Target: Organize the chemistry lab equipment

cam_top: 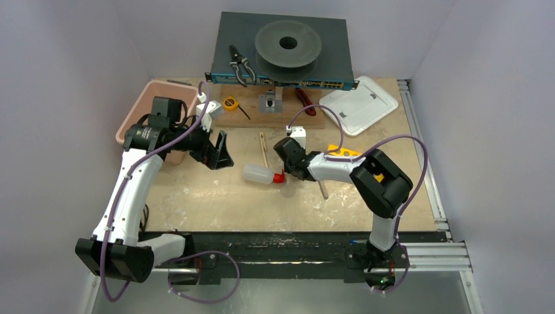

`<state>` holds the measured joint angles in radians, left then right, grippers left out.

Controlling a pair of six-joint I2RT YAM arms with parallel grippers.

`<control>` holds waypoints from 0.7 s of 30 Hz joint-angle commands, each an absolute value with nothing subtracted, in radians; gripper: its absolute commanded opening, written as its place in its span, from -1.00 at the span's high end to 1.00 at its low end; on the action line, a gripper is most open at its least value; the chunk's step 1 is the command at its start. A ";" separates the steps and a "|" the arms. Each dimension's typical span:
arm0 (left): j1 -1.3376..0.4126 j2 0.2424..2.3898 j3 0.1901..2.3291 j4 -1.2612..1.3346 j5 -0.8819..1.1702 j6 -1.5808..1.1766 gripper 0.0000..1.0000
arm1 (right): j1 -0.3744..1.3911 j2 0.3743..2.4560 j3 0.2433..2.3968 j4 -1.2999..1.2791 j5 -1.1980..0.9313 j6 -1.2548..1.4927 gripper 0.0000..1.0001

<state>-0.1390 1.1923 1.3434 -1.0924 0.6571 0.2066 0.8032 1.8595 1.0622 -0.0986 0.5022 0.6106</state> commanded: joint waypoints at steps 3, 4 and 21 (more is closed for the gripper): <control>-0.133 1.178 1.363 -1.085 0.668 0.232 -1.00 | 0.804 1.809 1.055 -0.108 0.485 0.626 1.00; -0.133 1.174 1.364 -1.086 0.672 0.231 -1.00 | 0.804 1.771 1.053 -0.111 0.492 0.623 1.00; -0.133 1.057 1.438 -1.223 0.937 0.466 -1.00 | 0.802 1.089 0.943 -0.073 0.019 0.411 1.00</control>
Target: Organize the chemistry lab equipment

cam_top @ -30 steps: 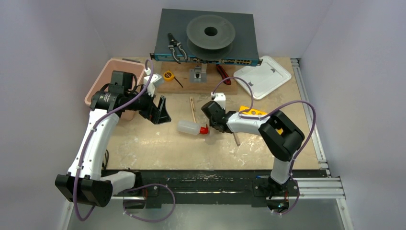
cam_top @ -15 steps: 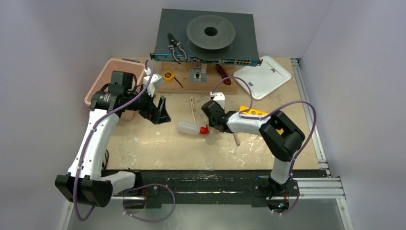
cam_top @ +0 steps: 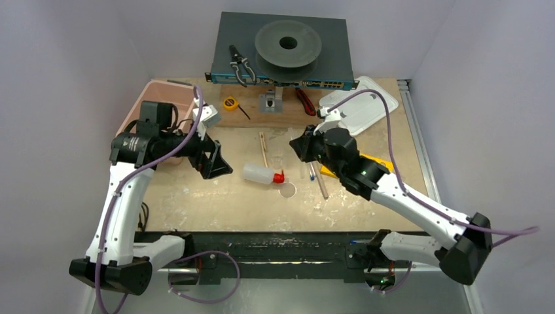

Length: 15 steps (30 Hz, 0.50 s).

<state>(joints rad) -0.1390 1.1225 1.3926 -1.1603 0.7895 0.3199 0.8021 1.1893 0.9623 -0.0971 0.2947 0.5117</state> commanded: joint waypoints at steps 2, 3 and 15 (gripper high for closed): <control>-0.133 1.000 1.426 -1.226 0.959 0.547 -1.00 | 0.802 1.043 0.948 -0.091 -0.074 0.410 1.00; -0.133 0.974 1.419 -1.224 0.962 0.588 -1.00 | 0.802 1.028 0.951 -0.098 -0.113 0.412 1.00; -0.195 0.724 1.275 -1.134 0.759 1.228 -1.00 | 0.804 1.102 1.102 -0.109 -0.538 0.519 1.00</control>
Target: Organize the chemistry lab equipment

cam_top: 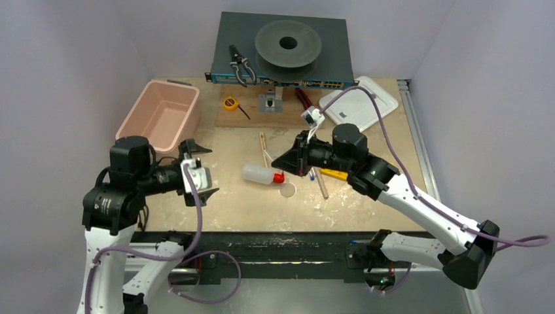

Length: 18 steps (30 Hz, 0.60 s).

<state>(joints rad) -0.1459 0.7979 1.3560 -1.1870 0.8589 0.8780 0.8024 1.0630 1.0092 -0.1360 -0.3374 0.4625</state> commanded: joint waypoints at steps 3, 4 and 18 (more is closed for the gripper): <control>-0.252 0.603 1.146 -0.994 0.688 1.442 -1.00 | 0.829 1.157 1.154 -0.096 -0.552 0.581 1.00; -0.258 0.565 1.097 -0.927 0.690 1.491 -1.00 | 0.840 1.174 1.173 -0.099 -0.546 0.598 1.00; -0.282 0.441 0.889 -0.680 0.771 1.736 -1.00 | 0.952 1.395 1.319 -0.055 -0.488 0.788 1.00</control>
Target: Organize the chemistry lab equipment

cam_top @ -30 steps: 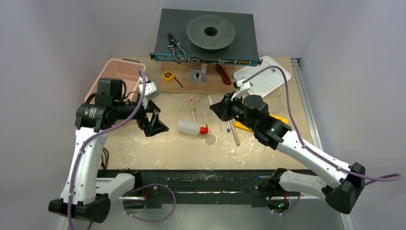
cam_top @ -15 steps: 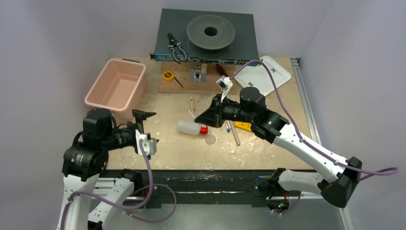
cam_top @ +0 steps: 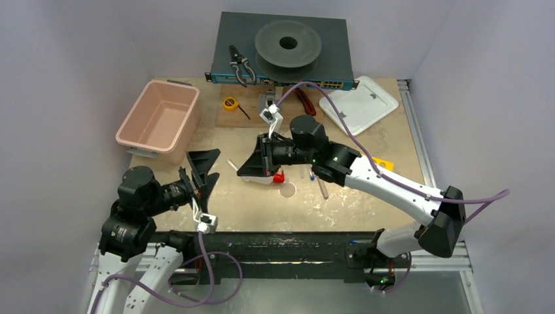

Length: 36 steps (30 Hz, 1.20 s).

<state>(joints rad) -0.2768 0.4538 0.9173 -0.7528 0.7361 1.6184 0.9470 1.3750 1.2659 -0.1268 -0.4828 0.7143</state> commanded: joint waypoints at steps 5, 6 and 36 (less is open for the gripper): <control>-0.284 0.451 0.873 -0.676 0.780 1.839 -0.97 | 0.957 1.439 1.338 -0.010 -0.506 0.828 1.00; -0.284 0.452 0.870 -0.677 0.782 1.856 -0.96 | 0.957 1.445 1.338 -0.006 -0.510 0.836 1.00; -0.285 0.448 0.819 -0.650 0.706 1.893 0.66 | 0.979 1.545 1.315 0.202 -0.582 0.950 1.00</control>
<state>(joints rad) -0.2783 0.4507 0.8196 -0.6712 0.6926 1.8572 0.9695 1.5593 1.2949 0.1558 -0.5453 0.9363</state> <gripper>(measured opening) 0.200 0.053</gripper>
